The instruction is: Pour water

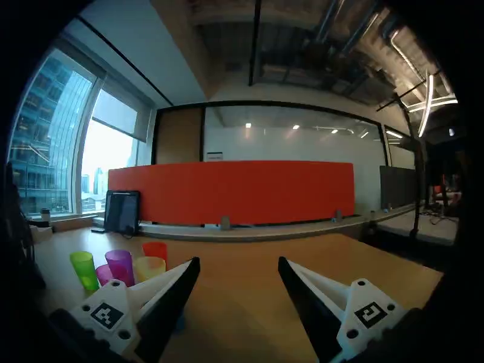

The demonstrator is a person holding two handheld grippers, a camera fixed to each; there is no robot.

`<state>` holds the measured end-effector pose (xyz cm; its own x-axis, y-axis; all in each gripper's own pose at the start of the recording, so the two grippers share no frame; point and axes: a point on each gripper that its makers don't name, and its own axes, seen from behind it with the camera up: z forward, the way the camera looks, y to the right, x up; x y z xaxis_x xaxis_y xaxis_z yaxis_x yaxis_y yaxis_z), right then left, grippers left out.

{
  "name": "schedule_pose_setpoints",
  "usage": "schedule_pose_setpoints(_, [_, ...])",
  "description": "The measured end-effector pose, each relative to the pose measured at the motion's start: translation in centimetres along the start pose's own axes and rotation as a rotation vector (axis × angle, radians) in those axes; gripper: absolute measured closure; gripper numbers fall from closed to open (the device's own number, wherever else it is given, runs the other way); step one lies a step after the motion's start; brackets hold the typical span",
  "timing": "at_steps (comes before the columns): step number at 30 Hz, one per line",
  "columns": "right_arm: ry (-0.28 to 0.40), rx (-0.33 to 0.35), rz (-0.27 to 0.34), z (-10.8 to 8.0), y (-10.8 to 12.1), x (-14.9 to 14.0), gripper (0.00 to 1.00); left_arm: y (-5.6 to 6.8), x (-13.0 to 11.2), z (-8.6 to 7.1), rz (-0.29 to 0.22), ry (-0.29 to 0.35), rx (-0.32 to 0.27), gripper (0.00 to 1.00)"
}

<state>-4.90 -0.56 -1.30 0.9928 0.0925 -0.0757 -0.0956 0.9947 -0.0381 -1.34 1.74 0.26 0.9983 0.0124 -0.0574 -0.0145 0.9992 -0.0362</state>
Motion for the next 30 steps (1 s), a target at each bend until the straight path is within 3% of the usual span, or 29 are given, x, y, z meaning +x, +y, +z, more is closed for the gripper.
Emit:
schedule_pose_setpoints(14, [-0.025, -0.019, 0.023, 1.1, 1.2, -1.3, 0.00, 0.0, -0.1, 0.0, 0.000, 0.000, 0.000, 0.02])
schedule_pose_setpoints(30, [-0.034, -0.025, -0.011, 1.5, 1.7, -1.9, 0.00, 0.1, 0.0, -0.1, 0.000, 0.000, 0.000, 0.02])
